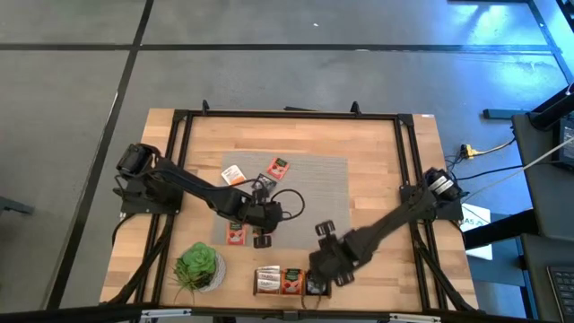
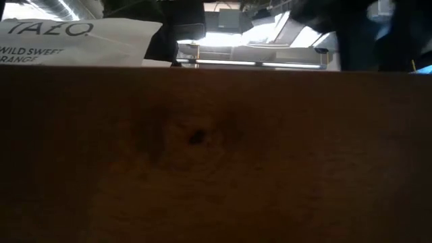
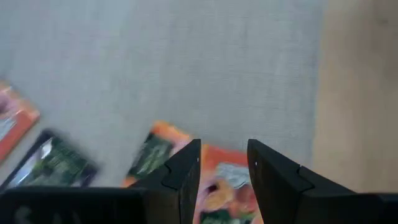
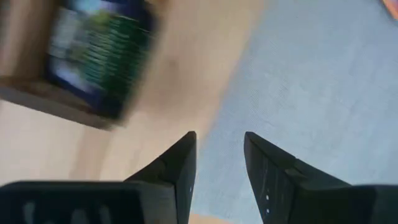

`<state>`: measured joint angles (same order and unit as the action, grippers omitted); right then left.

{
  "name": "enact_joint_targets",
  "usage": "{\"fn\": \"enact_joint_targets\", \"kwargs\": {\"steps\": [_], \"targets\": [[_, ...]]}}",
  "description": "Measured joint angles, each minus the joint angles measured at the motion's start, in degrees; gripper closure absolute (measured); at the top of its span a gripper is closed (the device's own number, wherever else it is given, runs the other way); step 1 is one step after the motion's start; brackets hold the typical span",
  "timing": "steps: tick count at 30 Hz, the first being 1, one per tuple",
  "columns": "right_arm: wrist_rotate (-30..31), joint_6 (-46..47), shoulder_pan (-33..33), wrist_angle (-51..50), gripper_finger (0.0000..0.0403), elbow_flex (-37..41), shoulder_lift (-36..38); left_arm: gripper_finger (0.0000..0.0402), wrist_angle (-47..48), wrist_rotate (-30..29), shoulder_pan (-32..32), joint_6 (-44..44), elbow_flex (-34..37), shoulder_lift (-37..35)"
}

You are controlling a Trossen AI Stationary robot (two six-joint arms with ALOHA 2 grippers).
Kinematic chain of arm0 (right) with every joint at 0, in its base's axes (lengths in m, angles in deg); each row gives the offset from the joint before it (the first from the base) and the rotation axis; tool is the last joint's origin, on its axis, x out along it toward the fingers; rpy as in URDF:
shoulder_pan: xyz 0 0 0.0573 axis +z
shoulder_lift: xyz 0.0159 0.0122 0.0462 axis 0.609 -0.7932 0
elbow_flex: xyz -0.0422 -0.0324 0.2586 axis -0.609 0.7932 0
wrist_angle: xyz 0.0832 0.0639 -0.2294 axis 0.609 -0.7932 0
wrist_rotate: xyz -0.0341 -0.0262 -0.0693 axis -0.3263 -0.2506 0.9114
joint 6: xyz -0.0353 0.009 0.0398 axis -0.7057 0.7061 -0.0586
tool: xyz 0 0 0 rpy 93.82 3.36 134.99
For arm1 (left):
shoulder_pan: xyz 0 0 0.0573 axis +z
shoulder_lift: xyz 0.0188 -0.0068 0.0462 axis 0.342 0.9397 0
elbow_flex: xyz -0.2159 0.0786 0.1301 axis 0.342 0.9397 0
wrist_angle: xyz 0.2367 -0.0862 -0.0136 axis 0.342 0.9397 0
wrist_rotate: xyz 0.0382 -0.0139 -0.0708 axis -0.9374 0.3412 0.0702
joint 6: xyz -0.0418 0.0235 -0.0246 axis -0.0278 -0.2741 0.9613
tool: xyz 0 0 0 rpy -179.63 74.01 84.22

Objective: Pick & Place Tea
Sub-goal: Put the orange tea bag into the middle section of the wooden organizer

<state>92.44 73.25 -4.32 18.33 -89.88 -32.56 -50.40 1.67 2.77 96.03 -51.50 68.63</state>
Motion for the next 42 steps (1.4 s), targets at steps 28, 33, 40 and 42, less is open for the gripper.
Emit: {"fn": "enact_joint_targets", "kwargs": {"steps": [28, 33, 40, 42], "targets": [[-15.5, 9.1, -28.9, 71.5, 0.021, 38.1, 10.7, 0.0274, -19.1, 1.7, -0.2, 14.8, 19.9, -0.7], [-21.6, 19.8, -30.4, 71.9, 0.017, 35.5, 4.7, 0.0274, -22.5, 0.7, -0.1, 14.3, 20.4, -0.5], [-29.3, 22.3, -30.5, 72.1, 0.0162, 30.5, -1.7, 0.0274, -22.6, 0.1, -0.2, 14.8, 20.4, -0.5], [-29.1, 25.0, -30.4, 72.3, 0.0162, 29.0, -2.9, 0.0274, -22.6, -0.2, -0.4, 14.8, 20.4, -0.4]]}}
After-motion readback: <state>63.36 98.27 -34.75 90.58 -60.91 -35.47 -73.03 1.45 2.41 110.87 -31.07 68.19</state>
